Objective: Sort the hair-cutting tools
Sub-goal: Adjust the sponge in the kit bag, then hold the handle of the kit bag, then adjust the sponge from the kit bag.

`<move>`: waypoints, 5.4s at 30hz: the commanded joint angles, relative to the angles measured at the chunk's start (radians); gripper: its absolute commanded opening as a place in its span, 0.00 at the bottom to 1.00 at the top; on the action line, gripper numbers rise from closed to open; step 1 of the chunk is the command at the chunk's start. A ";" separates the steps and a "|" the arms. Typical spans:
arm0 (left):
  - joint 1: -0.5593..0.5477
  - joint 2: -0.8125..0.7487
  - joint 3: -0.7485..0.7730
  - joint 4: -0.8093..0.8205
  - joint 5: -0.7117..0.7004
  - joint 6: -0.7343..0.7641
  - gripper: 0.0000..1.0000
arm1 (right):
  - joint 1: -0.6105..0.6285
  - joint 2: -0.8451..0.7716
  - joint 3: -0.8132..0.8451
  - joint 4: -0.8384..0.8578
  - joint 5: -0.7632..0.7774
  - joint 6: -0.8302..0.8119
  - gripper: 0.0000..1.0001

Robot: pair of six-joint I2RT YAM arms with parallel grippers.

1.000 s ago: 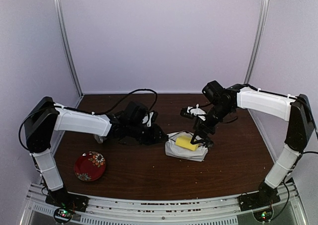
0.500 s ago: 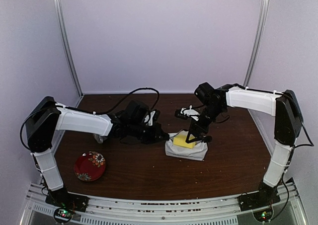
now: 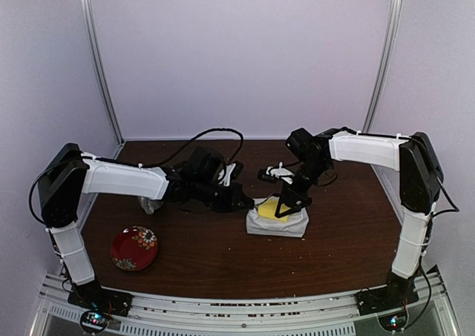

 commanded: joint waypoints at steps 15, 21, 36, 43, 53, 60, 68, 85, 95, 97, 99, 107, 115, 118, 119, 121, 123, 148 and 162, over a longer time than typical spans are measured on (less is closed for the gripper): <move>0.003 -0.035 0.057 -0.074 -0.021 0.109 0.00 | 0.012 0.044 0.066 -0.013 -0.005 0.057 0.65; -0.007 -0.056 0.065 -0.079 -0.020 0.136 0.00 | 0.013 0.107 0.066 0.003 0.013 0.124 0.39; -0.044 -0.161 -0.016 0.119 -0.047 0.100 0.00 | 0.094 0.112 -0.014 0.084 0.439 0.299 0.27; -0.078 -0.177 -0.089 0.197 -0.133 0.099 0.00 | 0.068 -0.073 -0.096 0.175 0.292 0.398 1.00; -0.135 -0.215 -0.122 0.015 -0.237 0.179 0.04 | 0.028 -0.288 -0.122 0.058 0.194 0.296 1.00; -0.177 -0.226 -0.137 -0.039 -0.298 0.153 0.07 | 0.016 -0.343 -0.164 0.009 0.159 0.252 1.00; -0.231 -0.348 -0.135 -0.232 -0.540 0.243 0.97 | -0.094 -0.436 -0.244 -0.019 0.103 0.244 1.00; -0.114 -0.022 0.461 -0.492 -0.375 0.664 0.75 | -0.226 -0.356 -0.251 0.015 -0.041 0.334 0.77; -0.121 0.113 0.483 -0.448 -0.185 0.644 0.78 | -0.226 -0.237 -0.234 0.022 -0.127 0.324 0.56; -0.131 0.131 0.490 -0.449 -0.184 0.654 0.79 | -0.227 -0.207 -0.216 0.003 -0.165 0.317 0.54; -0.141 0.145 0.497 -0.449 -0.202 0.663 0.79 | -0.227 -0.193 -0.218 0.007 -0.185 0.317 0.52; -0.152 0.214 0.554 -0.473 -0.227 0.672 0.79 | -0.227 -0.205 -0.233 0.012 -0.234 0.306 0.35; -0.152 0.252 0.568 -0.466 -0.214 0.687 0.79 | -0.234 -0.183 -0.207 0.025 -0.245 0.315 0.42; -0.152 0.263 0.573 -0.469 -0.225 0.689 0.77 | -0.234 -0.183 -0.205 0.022 -0.275 0.311 0.26; -0.152 0.270 0.578 -0.475 -0.232 0.688 0.76 | -0.234 -0.185 -0.206 0.017 -0.283 0.304 0.19; -0.152 0.290 0.598 -0.497 -0.252 0.684 0.71 | -0.234 -0.187 -0.208 0.006 -0.313 0.287 0.09; -0.150 0.313 0.620 -0.520 -0.277 0.674 0.65 | -0.234 -0.192 -0.211 -0.010 -0.345 0.266 0.05; -0.130 0.328 0.607 -0.590 -0.422 0.570 0.54 | -0.239 -0.251 -0.207 -0.091 -0.466 0.173 0.00; -0.119 -0.006 0.391 -0.596 -0.400 0.495 0.76 | -0.239 -0.235 -0.203 -0.100 -0.465 0.157 0.00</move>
